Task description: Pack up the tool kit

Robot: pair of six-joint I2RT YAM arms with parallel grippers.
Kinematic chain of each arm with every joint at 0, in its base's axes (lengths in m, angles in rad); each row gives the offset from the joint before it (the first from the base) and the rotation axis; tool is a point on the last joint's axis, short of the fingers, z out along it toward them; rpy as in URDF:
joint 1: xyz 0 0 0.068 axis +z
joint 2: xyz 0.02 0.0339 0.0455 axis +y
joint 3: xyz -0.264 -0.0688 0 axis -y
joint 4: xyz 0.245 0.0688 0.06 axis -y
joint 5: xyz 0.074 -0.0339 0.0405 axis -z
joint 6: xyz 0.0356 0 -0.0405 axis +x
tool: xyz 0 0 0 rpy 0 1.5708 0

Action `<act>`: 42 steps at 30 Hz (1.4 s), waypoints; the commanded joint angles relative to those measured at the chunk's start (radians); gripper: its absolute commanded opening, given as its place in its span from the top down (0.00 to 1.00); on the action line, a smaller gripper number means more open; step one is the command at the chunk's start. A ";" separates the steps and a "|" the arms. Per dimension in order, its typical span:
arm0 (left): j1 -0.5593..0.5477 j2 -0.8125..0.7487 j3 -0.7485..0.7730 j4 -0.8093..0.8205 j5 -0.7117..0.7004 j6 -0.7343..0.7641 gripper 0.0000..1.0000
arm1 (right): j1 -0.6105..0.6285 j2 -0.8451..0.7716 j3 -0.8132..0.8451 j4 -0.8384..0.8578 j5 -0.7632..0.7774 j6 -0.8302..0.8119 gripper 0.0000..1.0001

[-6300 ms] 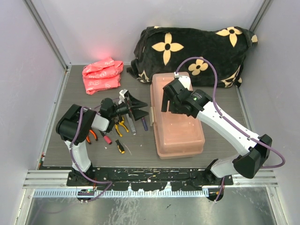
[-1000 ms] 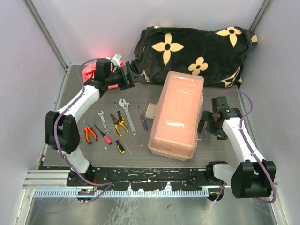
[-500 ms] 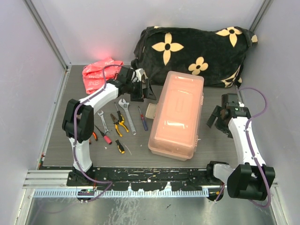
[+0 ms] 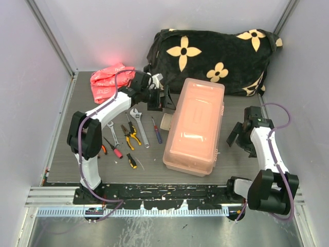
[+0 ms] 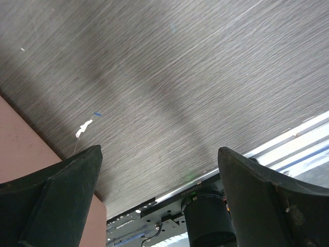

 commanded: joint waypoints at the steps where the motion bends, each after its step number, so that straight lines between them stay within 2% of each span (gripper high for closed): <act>1: -0.028 -0.131 -0.016 0.071 0.084 -0.044 0.02 | -0.004 0.044 -0.018 0.028 -0.058 -0.026 0.00; 8: -0.042 -0.202 -0.039 0.088 0.110 -0.072 0.02 | -0.004 0.136 -0.036 0.052 -0.157 -0.062 0.00; 16: -0.077 -0.234 -0.072 0.117 0.144 -0.088 0.02 | -0.004 0.163 -0.058 0.100 -0.285 -0.091 0.00; 20: -0.071 -0.240 -0.083 0.125 0.125 -0.089 0.02 | -0.004 0.162 -0.061 0.100 -0.296 -0.096 0.00; 27: -0.062 -0.245 -0.120 0.235 0.202 -0.212 0.02 | -0.004 0.164 -0.064 0.104 -0.313 -0.101 0.00; 30: -0.058 -0.234 -0.118 0.209 0.172 -0.179 0.02 | -0.005 0.164 -0.063 0.104 -0.310 -0.101 0.00; 32: -0.034 -0.217 -0.111 0.188 0.128 -0.155 0.02 | -0.004 0.160 -0.064 0.103 -0.310 -0.101 0.00; 38: 0.136 -0.148 -0.048 0.191 0.068 -0.215 0.02 | -0.004 0.158 -0.062 0.100 -0.314 -0.101 0.00; 42: 0.164 -0.095 0.000 0.167 0.057 -0.193 0.02 | -0.004 0.157 -0.063 0.100 -0.313 -0.101 0.00</act>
